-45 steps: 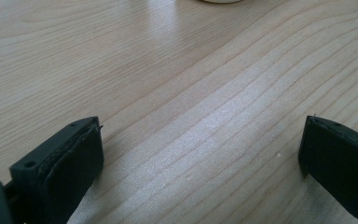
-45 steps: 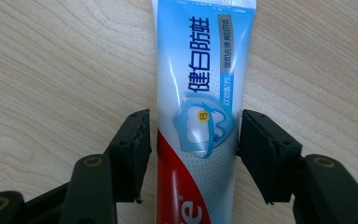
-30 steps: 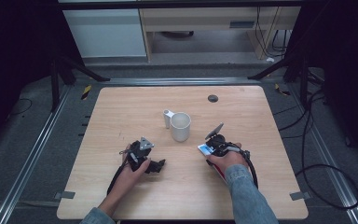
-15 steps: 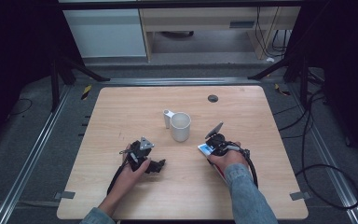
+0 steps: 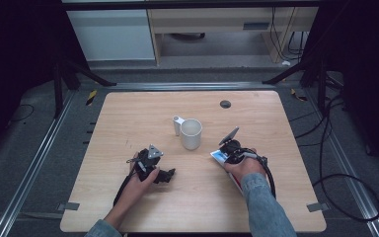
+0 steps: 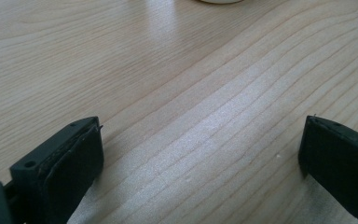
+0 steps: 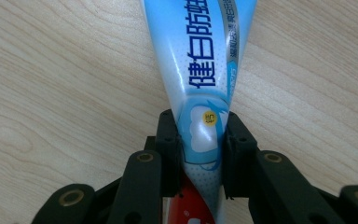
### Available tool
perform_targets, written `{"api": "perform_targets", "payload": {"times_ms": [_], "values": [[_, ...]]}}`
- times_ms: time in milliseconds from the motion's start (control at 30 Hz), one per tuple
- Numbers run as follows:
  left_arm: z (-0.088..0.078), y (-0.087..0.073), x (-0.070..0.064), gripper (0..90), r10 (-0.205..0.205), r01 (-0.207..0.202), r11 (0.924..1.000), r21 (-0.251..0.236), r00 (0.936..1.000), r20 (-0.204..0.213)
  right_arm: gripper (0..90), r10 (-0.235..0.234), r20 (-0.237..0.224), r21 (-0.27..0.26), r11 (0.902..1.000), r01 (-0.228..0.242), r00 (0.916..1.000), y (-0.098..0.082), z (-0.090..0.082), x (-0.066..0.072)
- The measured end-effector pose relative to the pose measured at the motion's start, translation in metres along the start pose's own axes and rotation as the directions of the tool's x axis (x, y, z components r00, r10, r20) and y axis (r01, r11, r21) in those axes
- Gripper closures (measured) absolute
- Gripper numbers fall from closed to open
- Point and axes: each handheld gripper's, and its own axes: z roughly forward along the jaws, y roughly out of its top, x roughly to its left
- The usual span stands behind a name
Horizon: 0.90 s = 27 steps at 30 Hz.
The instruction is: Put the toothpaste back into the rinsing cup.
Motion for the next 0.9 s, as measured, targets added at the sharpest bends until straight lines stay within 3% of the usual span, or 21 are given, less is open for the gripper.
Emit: {"api": "perform_targets", "payload": {"times_ms": [400,433,500,900], "values": [[0.000,0.000,0.000,0.0,0.000,0.000,1.0000,0.000,1.0000,0.000,73.1,-0.029,0.022,0.035,0.9990,0.028,0.9994,-0.001,-0.009,0.000],[0.000,0.000,0.000,0.0,0.000,0.000,1.0000,0.000,1.0000,0.000,73.3,-0.062,0.034,0.034,0.9975,0.061,0.9975,-0.002,-0.011,-0.001],[0.000,0.000,0.000,0.0,-0.003,0.003,1.0000,-0.003,1.0000,0.000,73.3,-0.038,0.030,0.046,0.9983,0.036,0.9988,-0.001,-0.015,0.001],[0.000,0.000,0.000,0.0,0.000,0.000,1.0000,-0.003,1.0000,-0.001,73.3,-0.052,0.059,0.037,0.9981,0.050,0.9969,0.001,-0.033,-0.002]]}}
